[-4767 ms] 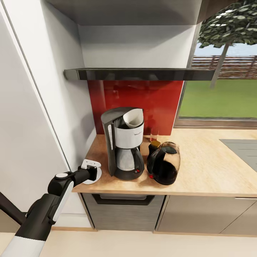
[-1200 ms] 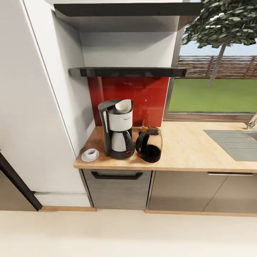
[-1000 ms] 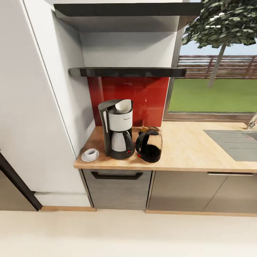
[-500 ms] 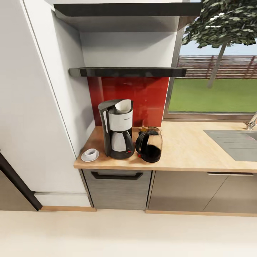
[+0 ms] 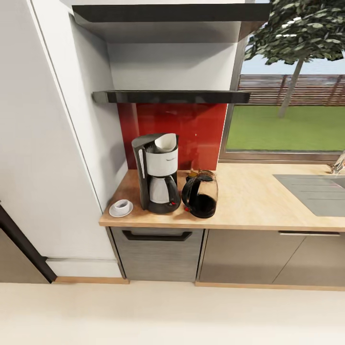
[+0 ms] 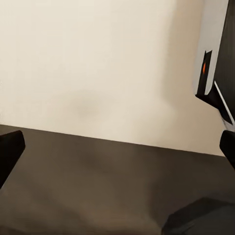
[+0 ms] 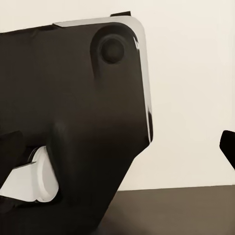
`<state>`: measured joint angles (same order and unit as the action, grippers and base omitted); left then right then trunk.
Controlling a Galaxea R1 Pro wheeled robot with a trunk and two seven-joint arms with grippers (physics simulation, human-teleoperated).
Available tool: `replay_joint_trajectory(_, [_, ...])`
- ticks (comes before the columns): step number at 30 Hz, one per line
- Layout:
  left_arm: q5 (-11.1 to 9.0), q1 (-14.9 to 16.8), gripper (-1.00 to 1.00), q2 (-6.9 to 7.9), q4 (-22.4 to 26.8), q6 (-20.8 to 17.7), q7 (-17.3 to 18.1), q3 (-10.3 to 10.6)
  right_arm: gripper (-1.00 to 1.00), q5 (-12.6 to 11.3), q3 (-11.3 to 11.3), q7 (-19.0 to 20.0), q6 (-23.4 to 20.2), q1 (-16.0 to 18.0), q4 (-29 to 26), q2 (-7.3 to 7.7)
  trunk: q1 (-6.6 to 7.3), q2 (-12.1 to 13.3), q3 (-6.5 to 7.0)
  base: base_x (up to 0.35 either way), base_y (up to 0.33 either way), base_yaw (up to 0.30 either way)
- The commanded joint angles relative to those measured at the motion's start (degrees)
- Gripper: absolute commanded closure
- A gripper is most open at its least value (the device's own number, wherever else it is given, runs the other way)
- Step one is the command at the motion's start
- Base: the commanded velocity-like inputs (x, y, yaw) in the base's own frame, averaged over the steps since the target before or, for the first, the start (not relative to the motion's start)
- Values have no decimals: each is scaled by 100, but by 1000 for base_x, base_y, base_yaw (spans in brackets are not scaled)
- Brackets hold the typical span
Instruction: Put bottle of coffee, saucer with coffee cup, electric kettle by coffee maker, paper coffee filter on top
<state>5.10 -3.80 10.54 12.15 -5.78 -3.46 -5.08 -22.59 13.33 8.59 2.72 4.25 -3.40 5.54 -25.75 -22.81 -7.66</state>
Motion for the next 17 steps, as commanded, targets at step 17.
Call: replay_joint_trajectory(17, [46, -6, -100, -41, -205, -116, 12, -37, -100, -62, 38, 25, 26, 6, -56, 0, -3, -11, -10, 0, 0, 0])
